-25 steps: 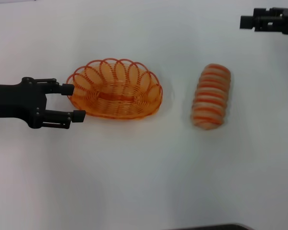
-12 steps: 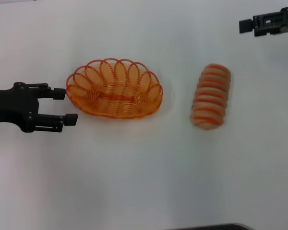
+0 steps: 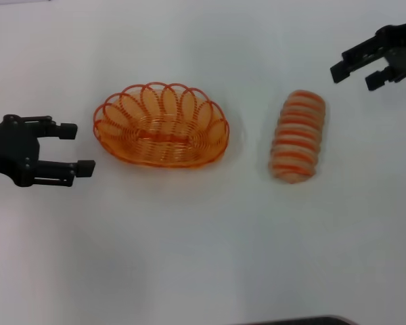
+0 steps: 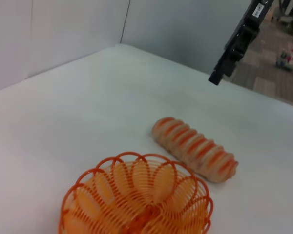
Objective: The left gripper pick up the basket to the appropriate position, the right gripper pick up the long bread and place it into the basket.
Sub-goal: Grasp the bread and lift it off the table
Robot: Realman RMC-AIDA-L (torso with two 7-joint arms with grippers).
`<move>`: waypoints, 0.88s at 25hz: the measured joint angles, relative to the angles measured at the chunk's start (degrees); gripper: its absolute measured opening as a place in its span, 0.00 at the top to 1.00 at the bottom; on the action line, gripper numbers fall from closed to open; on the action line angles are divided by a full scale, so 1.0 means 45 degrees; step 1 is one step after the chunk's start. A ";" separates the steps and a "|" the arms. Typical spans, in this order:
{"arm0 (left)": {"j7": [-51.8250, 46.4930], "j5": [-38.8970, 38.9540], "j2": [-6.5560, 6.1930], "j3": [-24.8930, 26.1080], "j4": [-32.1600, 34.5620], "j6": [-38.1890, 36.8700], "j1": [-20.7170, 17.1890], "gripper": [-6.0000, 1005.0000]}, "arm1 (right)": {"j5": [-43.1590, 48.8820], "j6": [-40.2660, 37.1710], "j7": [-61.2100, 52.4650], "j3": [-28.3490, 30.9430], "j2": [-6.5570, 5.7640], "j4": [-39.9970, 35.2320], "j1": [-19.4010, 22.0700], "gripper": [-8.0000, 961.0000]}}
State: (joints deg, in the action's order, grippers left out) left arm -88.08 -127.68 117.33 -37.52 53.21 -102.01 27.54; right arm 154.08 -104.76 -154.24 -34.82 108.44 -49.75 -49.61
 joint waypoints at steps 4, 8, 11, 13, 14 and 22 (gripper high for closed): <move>0.0160 -0.0016 0.0000 0.0065 0.0463 -0.0081 -0.0112 0.16 | 0.0263 0.0196 -0.0819 -0.0337 0.0129 0.0511 -0.0475 0.02; 0.0652 -0.0097 -0.0006 0.0087 0.0828 -0.0369 -0.0181 0.16 | 0.0249 0.0942 -0.1681 -0.0367 0.0061 0.1738 -0.0742 0.03; 0.0933 -0.0460 -0.0054 0.0057 0.0903 -0.0460 -0.0117 0.16 | 0.0287 0.1604 -0.2276 -0.0492 -0.0004 0.2590 -0.0862 0.03; 0.1102 -0.0802 -0.0088 0.0052 0.0905 -0.0429 -0.0015 0.16 | 0.0327 0.1938 -0.2590 -0.0660 -0.0010 0.2959 -0.0917 0.03; 0.1162 -0.0900 -0.0094 0.0040 0.0884 -0.0405 0.0015 0.16 | 0.0340 0.2051 -0.2727 -0.0739 -0.0008 0.3074 -0.0937 0.03; 0.1500 -0.0972 -0.0052 0.0122 0.0957 -0.0514 -0.0037 0.16 | 0.0355 0.3120 -0.3362 -0.1084 0.0007 0.4241 -0.1116 0.03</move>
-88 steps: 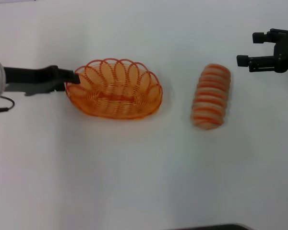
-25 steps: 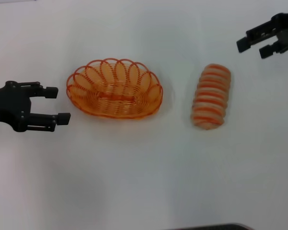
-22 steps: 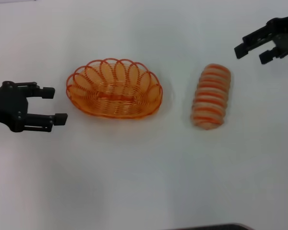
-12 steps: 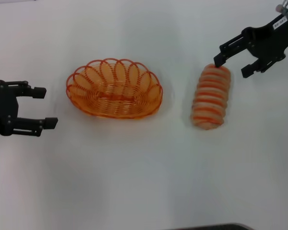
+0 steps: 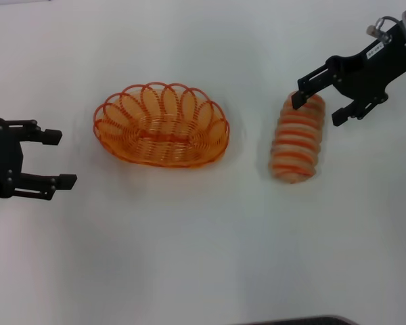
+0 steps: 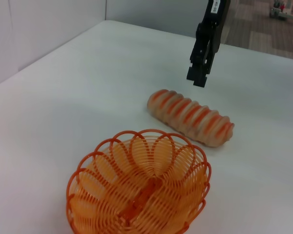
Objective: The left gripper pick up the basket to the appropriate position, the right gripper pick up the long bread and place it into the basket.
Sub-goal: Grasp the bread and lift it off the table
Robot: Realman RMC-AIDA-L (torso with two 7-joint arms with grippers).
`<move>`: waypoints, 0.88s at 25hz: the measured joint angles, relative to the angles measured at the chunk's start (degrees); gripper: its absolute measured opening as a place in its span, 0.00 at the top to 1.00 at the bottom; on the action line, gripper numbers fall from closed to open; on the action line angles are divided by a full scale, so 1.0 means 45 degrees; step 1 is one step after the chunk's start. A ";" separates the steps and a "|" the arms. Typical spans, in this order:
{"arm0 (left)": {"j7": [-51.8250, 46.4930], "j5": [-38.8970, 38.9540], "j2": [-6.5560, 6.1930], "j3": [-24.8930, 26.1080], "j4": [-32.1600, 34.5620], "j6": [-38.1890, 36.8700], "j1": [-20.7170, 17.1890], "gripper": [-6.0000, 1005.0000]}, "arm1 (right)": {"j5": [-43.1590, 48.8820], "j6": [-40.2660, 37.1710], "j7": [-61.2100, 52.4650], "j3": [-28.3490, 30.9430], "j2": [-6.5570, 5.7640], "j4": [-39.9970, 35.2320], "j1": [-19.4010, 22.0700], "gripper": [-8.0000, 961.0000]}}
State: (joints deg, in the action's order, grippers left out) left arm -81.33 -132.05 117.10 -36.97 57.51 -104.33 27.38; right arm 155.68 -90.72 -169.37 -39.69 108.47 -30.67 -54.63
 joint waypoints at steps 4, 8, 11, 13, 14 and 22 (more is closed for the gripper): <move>0.0068 0.0016 0.0039 -0.0007 0.0002 -0.0014 -0.0011 0.16 | 0.0007 0.0410 -0.0244 -0.0198 0.0024 0.0258 -0.0023 0.03; 0.0080 0.0034 0.0078 -0.0041 0.0001 -0.0020 -0.0011 0.16 | 0.0014 0.0709 -0.0362 -0.0384 0.0015 0.0563 -0.0025 0.03; 0.0083 0.0026 0.0133 -0.0052 0.0001 -0.0020 -0.0011 0.16 | 0.0016 0.1037 -0.0353 -0.0479 0.0028 0.0883 -0.0042 0.03; 0.0084 0.0002 0.0167 -0.0058 0.0002 -0.0020 -0.0017 0.16 | 0.0016 0.1242 -0.0313 -0.0524 0.0062 0.1011 -0.0064 0.03; 0.0086 -0.0011 0.0183 -0.0065 0.0002 -0.0020 -0.0022 0.16 | 0.0016 0.1325 -0.0296 -0.0529 0.0077 0.1034 -0.0079 0.03; 0.0077 -0.0042 0.0218 -0.0096 -0.0048 -0.0004 -0.0048 0.16 | -0.0060 0.1739 -0.0244 -0.0536 0.0230 0.1378 -0.0232 0.03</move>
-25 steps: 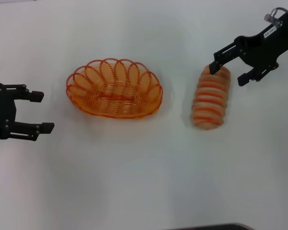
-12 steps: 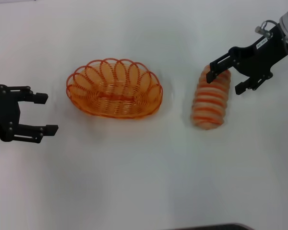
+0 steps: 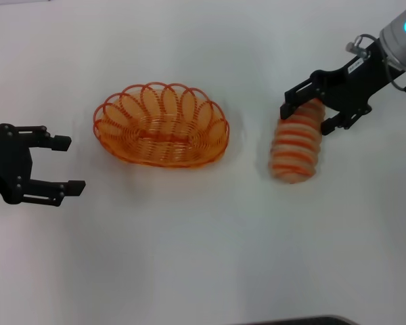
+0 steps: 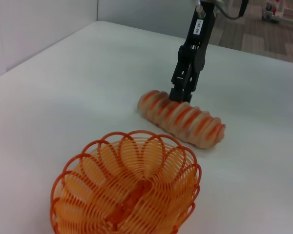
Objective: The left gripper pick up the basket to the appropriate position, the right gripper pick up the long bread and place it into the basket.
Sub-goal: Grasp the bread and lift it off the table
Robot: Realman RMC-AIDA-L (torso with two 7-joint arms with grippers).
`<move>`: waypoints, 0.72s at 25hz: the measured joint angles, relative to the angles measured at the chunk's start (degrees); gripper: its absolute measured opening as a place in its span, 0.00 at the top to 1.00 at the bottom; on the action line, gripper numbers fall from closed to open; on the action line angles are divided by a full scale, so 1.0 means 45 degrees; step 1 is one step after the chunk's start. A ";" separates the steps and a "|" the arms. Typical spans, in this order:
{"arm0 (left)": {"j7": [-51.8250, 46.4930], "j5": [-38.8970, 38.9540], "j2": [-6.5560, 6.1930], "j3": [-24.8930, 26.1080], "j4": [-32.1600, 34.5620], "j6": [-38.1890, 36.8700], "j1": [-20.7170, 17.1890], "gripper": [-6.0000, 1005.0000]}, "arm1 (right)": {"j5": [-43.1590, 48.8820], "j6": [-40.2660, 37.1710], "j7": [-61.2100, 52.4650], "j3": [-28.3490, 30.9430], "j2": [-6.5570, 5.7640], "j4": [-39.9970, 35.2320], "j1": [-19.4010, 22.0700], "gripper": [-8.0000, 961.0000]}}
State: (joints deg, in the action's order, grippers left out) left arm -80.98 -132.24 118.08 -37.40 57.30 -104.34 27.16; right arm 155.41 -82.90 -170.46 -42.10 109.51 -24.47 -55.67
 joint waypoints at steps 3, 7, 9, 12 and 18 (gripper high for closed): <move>-0.0007 -0.0004 0.0024 -0.0007 0.0000 -0.0004 -0.0001 0.16 | 0.0030 0.0089 0.0005 0.0000 0.0066 0.0116 -0.0072 0.03; -0.0011 -0.0008 0.0028 -0.0010 -0.0016 -0.0007 -0.0013 0.16 | 0.0063 0.0152 0.0002 0.0000 0.0098 0.0199 -0.0107 0.03; -0.0012 -0.0008 0.0038 -0.0010 -0.0026 -0.0010 -0.0015 0.16 | 0.0065 0.0155 -0.0031 0.0000 0.0098 0.0207 -0.0103 0.03; -0.0012 -0.0008 0.0052 -0.0010 -0.0036 -0.0014 -0.0031 0.16 | 0.0071 0.0172 -0.0084 0.0000 0.0098 0.0271 -0.0059 0.03; -0.0026 -0.0008 0.0067 -0.0009 -0.0003 -0.0016 -0.0097 0.16 | 0.0075 0.0175 -0.0111 0.0000 0.0098 0.0504 -0.0024 0.04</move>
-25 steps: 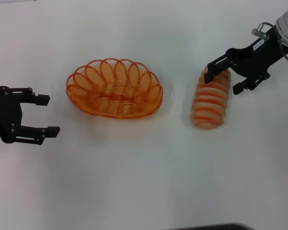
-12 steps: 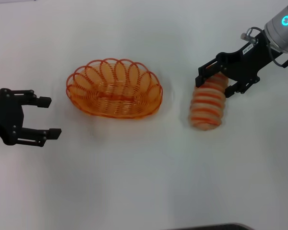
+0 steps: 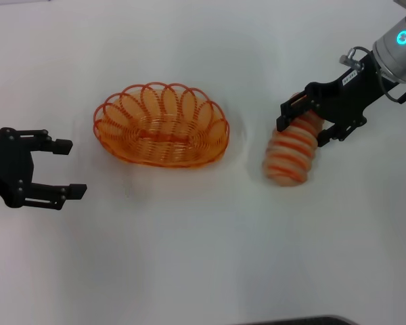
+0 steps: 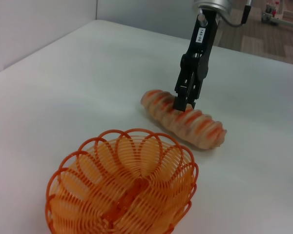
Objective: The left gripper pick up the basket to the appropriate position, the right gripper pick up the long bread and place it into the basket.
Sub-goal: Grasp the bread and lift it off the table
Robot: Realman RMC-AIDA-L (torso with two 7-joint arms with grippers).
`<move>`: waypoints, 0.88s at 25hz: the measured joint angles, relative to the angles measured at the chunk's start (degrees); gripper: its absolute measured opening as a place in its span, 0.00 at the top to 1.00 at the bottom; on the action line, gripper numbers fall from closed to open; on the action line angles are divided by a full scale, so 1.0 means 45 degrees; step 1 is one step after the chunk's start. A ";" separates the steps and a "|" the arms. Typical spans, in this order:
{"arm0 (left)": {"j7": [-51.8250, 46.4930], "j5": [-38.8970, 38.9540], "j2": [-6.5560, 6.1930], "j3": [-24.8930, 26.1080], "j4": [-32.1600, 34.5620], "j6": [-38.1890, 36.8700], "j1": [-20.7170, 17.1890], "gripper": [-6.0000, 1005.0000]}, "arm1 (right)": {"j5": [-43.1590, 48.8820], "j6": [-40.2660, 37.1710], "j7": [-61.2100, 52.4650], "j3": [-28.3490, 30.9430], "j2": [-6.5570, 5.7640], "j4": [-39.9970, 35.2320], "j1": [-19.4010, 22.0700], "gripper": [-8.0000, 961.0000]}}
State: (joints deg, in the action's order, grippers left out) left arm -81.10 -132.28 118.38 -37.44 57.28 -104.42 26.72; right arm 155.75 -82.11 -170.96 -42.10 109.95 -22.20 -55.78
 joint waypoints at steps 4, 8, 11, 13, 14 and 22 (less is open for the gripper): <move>-0.0004 0.0001 0.0029 0.0000 0.0038 0.0000 -0.0052 0.16 | 0.0001 -0.0001 -0.0005 0.0000 0.0000 0.0032 0.0031 0.04; -0.0022 0.0001 0.0028 0.0000 0.0044 0.0000 -0.0083 0.16 | 0.0000 -0.0003 -0.0010 -0.0001 0.0000 0.0073 0.0046 0.11; -0.0036 0.0001 0.0031 0.0006 0.0044 0.0000 -0.0098 0.16 | -0.0002 0.0007 -0.0012 -0.0019 -0.0001 0.0181 0.0049 0.22; -0.0041 0.0001 0.0042 0.0012 0.0044 0.0000 -0.0109 0.16 | -0.0002 0.0042 -0.0002 -0.0039 0.0002 0.0296 0.0053 0.32; -0.0041 0.0001 0.0044 0.0011 0.0043 0.0000 -0.0113 0.16 | -0.0003 0.0072 0.0015 -0.0046 0.0008 0.0350 0.0058 0.36; -0.0045 0.0001 0.0042 0.0000 0.0034 0.0001 -0.0191 0.16 | -0.0079 0.0036 0.0145 0.0002 0.0008 0.0353 0.0204 0.56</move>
State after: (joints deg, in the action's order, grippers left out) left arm -81.30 -132.27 118.57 -37.44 57.44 -104.41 25.86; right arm 155.39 -81.94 -170.31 -42.10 109.99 -20.61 -54.86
